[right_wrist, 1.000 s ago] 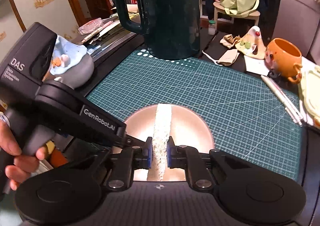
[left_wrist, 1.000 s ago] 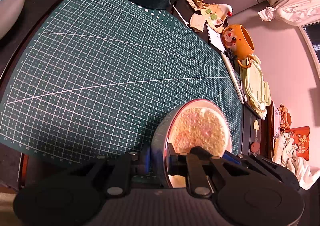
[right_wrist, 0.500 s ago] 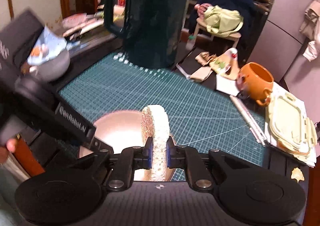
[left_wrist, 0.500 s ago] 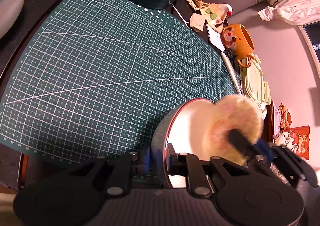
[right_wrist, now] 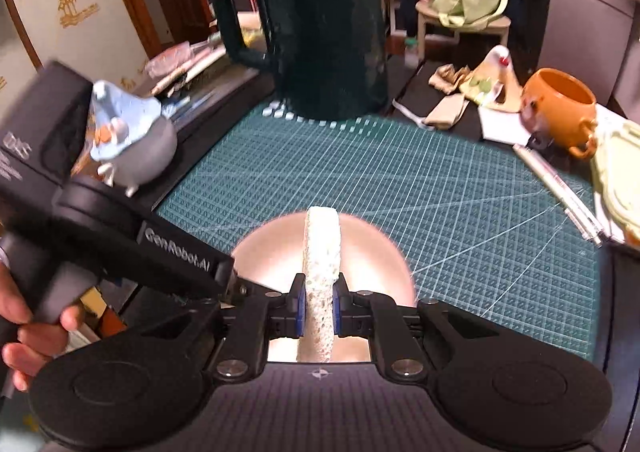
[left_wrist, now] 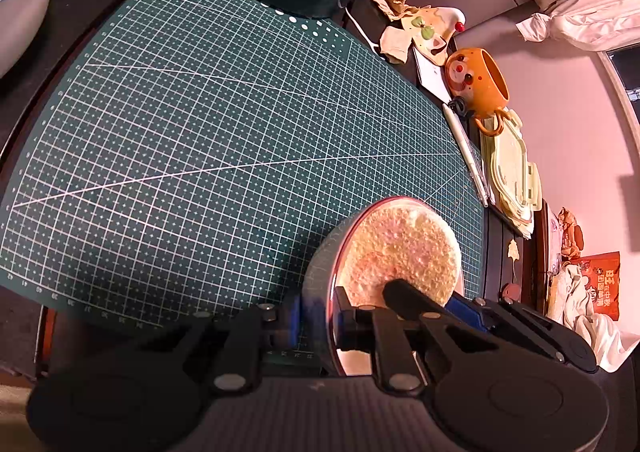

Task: Clean bowl
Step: 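Hold the bowl with the left gripper while the right gripper rubs the sponge along the inner wall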

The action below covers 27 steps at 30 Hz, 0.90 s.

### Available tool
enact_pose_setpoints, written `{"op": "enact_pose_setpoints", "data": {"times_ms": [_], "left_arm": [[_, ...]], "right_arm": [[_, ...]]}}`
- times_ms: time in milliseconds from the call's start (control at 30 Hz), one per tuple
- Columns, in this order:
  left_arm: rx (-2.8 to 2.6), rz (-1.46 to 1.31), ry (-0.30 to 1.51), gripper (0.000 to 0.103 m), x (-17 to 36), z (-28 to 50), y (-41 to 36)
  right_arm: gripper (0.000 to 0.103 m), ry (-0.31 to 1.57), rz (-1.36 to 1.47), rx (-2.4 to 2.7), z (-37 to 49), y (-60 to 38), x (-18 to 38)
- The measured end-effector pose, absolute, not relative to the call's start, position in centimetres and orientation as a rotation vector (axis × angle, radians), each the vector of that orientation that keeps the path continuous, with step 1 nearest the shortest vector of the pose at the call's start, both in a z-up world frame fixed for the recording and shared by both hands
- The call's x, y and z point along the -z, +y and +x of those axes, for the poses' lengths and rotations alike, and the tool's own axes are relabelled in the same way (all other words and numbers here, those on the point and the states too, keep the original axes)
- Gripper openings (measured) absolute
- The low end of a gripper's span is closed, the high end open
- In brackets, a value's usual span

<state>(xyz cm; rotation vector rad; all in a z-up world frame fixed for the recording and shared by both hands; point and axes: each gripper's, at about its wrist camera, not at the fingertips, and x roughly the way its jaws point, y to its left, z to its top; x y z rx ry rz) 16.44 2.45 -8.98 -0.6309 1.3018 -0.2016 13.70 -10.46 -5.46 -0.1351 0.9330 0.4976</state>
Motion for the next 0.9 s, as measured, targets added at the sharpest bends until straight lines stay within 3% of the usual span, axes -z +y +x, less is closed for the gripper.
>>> {"op": "enact_pose_setpoints", "data": {"times_ms": [267,533,900], "left_arm": [[0.206,-0.63,1.303,0.014,9.4,16.2,3.5],[0.206,-0.625,1.305,0.014,8.1,17.0,1.2],[0.214,-0.624,1.306,0.014,7.7,16.8,0.7]], "right_arm": [[0.011,0.867,-0.281,-0.407,13.0,-10.3,4.6],[0.011,0.8,-0.193,-0.405,12.9,-12.6,1.4],[0.011,0.935,-0.163,-0.502,13.4,-10.2,4.9]]}}
